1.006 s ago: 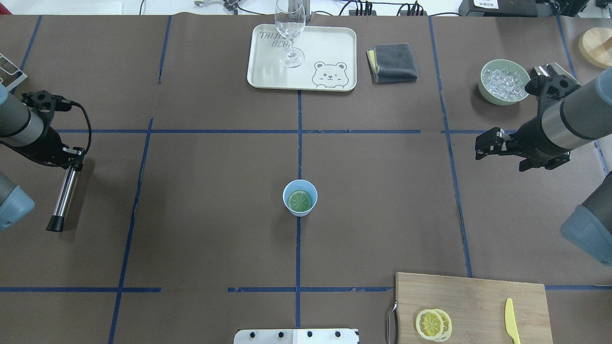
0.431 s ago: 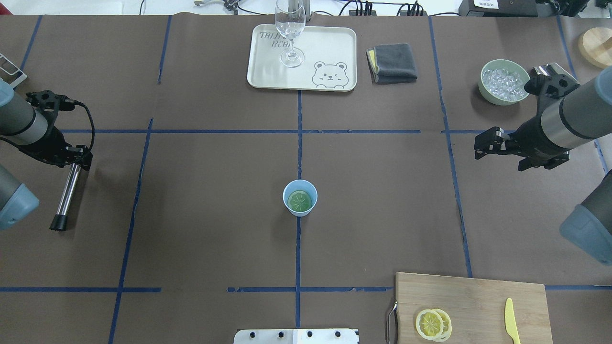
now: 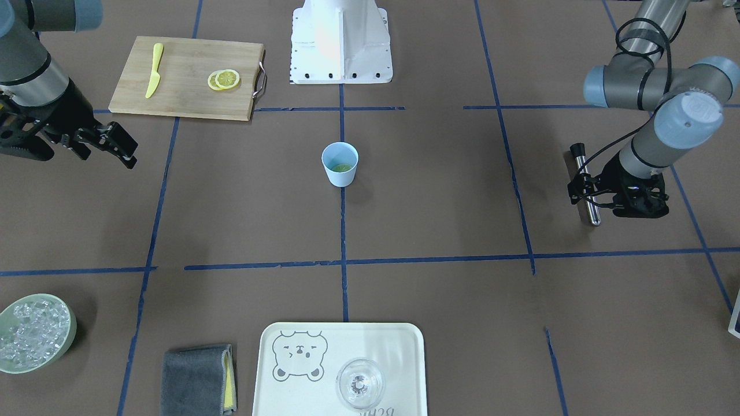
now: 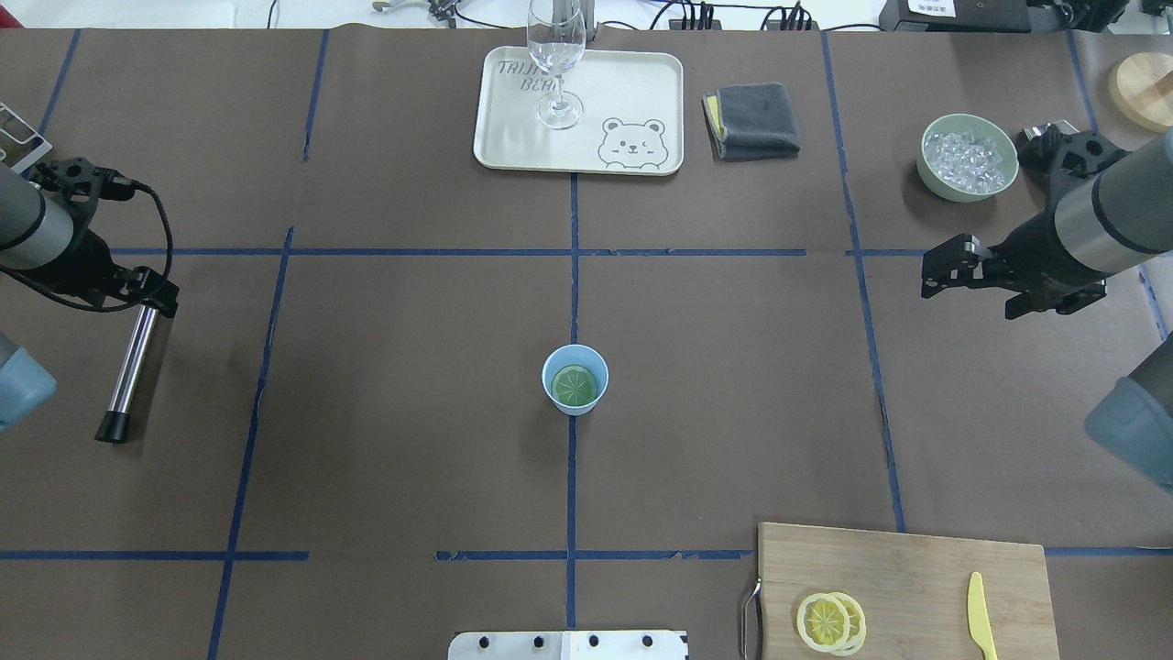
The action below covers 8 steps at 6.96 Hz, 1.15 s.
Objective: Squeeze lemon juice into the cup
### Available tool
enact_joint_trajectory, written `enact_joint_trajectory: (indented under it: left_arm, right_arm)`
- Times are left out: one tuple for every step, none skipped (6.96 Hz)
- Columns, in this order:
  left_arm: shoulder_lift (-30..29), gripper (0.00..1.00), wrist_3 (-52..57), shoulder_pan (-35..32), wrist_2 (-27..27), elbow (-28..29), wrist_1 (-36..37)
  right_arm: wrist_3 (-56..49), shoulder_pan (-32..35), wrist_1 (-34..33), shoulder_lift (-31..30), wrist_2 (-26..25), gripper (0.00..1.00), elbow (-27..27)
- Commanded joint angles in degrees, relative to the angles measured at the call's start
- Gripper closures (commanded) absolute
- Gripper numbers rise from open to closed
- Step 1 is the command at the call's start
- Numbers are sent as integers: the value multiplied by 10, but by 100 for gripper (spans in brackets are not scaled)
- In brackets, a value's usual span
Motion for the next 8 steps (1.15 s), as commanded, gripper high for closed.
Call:
enact_joint_trajectory:
  left_arm:
    - [54, 0, 181, -140, -61, -23, 4]
    - [78, 0, 246, -217, -78, -20, 5]
    - [87, 0, 280, -264, -79, -14, 5]
    - [86, 0, 309, -298, -80, -16, 52]
    - [79, 0, 380, -339, -80, -13, 125]
    - [83, 0, 393, -350, -94, -17, 180]
    - [89, 0, 397, -351, -109, -28, 191]
    - [96, 0, 394, -349, -105, -24, 188]
  right_arm:
    - [-156, 98, -6, -12, 67, 0, -55]
    - [-244, 149, -7, -15, 97, 0, -90]
    - [-305, 184, -7, -18, 115, 0, -115]
    - [-370, 216, -7, -29, 116, 0, -140]
    - [-440, 248, -11, -29, 116, 0, -174]
    - [-508, 273, -28, -29, 116, 0, -199]
    - [-537, 285, -48, -26, 117, 0, -201]
    - [-538, 285, -48, -28, 117, 0, -201]
